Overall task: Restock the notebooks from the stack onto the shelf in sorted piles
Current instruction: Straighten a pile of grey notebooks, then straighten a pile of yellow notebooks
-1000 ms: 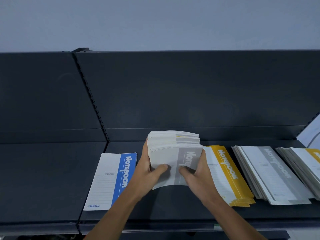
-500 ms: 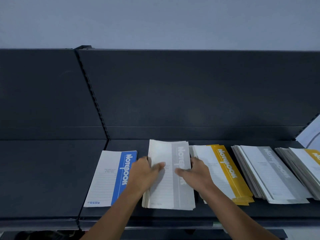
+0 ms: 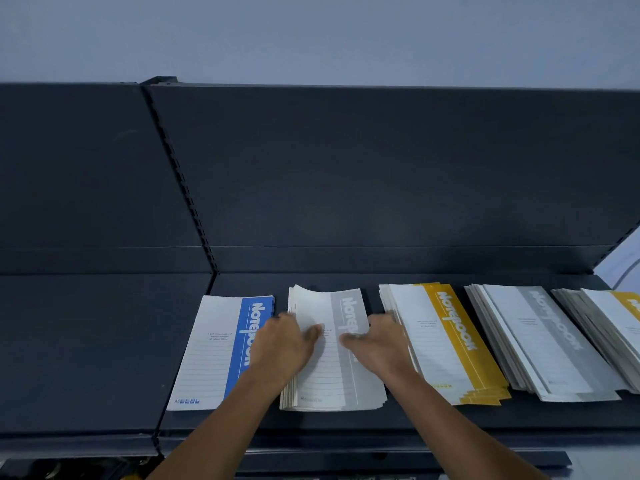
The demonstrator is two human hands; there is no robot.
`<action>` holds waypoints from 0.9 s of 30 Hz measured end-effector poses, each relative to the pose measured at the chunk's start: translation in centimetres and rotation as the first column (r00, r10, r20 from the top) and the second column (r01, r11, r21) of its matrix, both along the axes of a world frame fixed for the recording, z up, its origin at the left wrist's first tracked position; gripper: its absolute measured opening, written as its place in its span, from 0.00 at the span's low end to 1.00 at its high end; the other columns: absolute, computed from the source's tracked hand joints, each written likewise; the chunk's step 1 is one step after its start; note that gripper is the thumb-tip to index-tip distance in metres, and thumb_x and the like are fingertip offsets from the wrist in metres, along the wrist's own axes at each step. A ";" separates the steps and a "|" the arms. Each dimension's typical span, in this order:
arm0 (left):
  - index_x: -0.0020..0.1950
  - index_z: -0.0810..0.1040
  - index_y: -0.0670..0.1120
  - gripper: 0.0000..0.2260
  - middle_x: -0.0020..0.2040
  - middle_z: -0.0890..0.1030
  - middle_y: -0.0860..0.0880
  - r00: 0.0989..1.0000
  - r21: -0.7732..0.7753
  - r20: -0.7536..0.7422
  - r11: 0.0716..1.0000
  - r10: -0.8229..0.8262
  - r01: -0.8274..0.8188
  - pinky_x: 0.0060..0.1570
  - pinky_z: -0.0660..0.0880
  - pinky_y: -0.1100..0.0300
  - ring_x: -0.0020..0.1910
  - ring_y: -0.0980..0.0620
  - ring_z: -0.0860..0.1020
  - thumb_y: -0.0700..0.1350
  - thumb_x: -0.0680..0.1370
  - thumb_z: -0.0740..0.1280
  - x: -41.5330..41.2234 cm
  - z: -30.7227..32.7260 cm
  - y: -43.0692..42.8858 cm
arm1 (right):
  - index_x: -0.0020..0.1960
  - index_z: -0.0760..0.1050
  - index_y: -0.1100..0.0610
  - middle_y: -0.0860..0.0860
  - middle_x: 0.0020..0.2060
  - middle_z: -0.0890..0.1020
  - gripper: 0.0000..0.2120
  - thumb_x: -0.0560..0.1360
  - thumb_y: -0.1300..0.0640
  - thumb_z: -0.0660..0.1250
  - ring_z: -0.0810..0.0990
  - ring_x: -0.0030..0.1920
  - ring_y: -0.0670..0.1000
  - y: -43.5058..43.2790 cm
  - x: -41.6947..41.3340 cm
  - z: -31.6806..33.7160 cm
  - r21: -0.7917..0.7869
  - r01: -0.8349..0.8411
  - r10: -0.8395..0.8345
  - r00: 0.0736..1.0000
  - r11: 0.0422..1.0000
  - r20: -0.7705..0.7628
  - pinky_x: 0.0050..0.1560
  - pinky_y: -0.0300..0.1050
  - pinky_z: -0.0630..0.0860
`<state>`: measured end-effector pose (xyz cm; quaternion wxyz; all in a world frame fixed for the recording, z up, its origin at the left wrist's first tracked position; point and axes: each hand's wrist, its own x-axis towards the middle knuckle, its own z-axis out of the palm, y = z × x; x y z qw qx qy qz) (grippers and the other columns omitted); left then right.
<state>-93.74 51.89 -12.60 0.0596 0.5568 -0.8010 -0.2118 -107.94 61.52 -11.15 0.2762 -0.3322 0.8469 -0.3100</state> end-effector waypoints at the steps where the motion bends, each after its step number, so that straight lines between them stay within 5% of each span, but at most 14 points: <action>1: 0.58 0.77 0.45 0.28 0.52 0.81 0.47 0.999 -0.009 0.032 1.000 -0.010 0.010 0.52 0.80 0.51 0.52 0.47 0.80 0.69 0.78 0.61 0.0 0.0 -0.1 | 0.47 0.82 0.54 0.48 0.41 0.85 0.07 0.72 0.52 0.74 0.82 0.35 0.43 0.0 0.1 -0.1 0.001 0.000 0.000 1.000 1.000 -0.007 0.23 0.31 0.68; 9: 0.72 0.63 0.41 0.36 0.69 0.69 0.43 0.997 -0.065 0.077 0.998 0.003 0.002 0.59 0.74 0.49 0.67 0.42 0.71 0.68 0.78 0.59 -0.2 1.0 -0.1 | 0.36 0.71 0.51 0.43 0.32 0.77 0.14 0.73 0.49 0.73 0.76 0.29 0.41 0.1 0.5 -0.2 0.007 0.043 -0.042 0.994 0.999 -0.104 0.20 0.28 0.63; 14: 0.71 0.66 0.43 0.27 0.66 0.71 0.44 0.994 -0.288 -0.091 0.957 -0.059 0.030 0.61 0.73 0.51 0.66 0.44 0.70 0.61 0.81 0.59 -2.0 3.6 1.7 | 0.60 0.77 0.60 0.52 0.52 0.80 0.18 0.76 0.49 0.69 0.79 0.50 0.50 2.4 -1.6 1.6 -0.123 0.025 -0.061 0.953 0.992 -0.296 0.43 0.37 0.69; 21: 0.75 0.63 0.45 0.25 0.69 0.72 0.46 0.917 -0.136 -0.312 0.967 -0.247 0.214 0.63 0.72 0.53 0.67 0.46 0.71 0.53 0.81 0.62 -9.2 3.9 8.0 | 0.67 0.75 0.54 0.53 0.61 0.78 0.19 0.77 0.54 0.67 0.77 0.59 0.55 7.9 -9.7 2.9 -0.154 0.133 -0.177 0.930 0.979 -0.323 0.51 0.45 0.70; 27: 0.78 0.56 0.43 0.30 0.69 0.72 0.43 0.951 0.068 -0.274 0.983 -0.145 0.170 0.62 0.74 0.49 0.66 0.42 0.73 0.52 0.80 0.64 -14.2 2.4 10.6 | 0.73 0.66 0.53 0.54 0.68 0.71 0.28 0.75 0.52 0.67 0.72 0.67 0.57 9.8 -13.7 0.9 0.040 -0.023 0.032 0.967 0.999 -0.251 0.60 0.50 0.72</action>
